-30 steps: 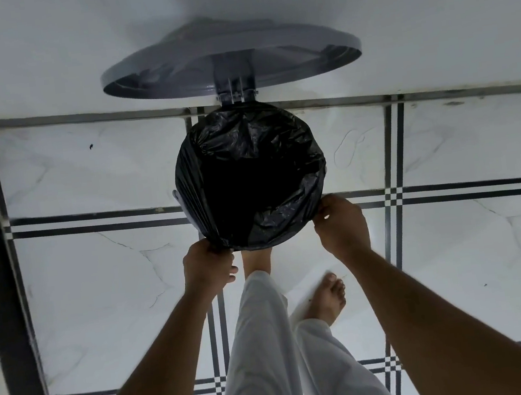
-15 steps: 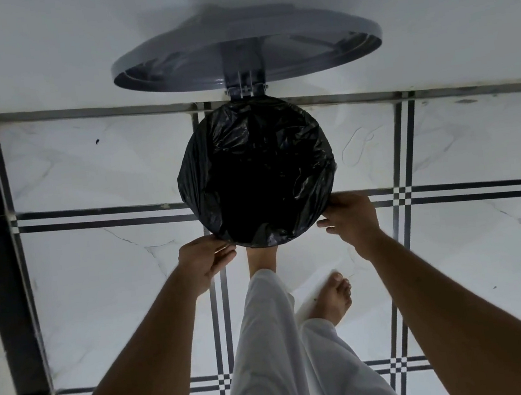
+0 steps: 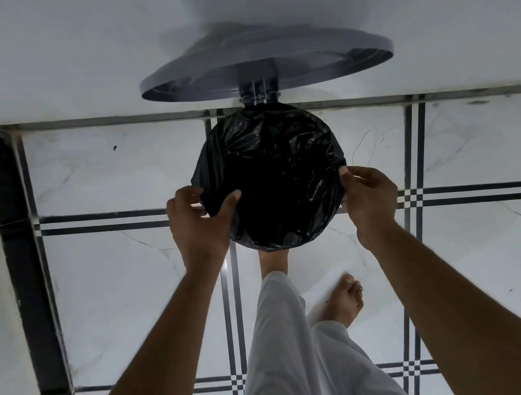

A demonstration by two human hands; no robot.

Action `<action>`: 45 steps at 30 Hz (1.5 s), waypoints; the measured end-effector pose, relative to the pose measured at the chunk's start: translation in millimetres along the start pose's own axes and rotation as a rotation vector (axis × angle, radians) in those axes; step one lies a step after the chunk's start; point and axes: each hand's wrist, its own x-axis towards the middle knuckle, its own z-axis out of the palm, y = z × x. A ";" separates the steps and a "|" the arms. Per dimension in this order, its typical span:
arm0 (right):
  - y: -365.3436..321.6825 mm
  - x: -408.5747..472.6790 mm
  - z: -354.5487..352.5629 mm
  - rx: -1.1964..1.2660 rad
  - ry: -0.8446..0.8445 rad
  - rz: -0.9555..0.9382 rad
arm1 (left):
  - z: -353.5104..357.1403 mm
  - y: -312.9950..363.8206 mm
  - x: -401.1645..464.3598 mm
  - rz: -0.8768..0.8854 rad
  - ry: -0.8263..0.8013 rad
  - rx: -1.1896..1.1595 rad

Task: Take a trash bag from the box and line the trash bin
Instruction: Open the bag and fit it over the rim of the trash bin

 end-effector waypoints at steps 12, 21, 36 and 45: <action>-2.5 10.5 3.2 0.153 0.023 0.241 | -10.6 -14.0 51.9 -0.647 -0.190 -0.477; -25.1 11.0 0.1 0.082 0.032 0.122 | -24.1 2.5 84.9 -0.675 -0.333 -0.494; -64.3 44.6 32.4 -0.016 -0.104 0.069 | 4.6 61.6 120.6 -0.356 -0.442 -0.404; -73.6 55.5 33.9 -0.084 -0.081 0.167 | 18.7 70.8 150.7 -0.285 -0.587 -0.049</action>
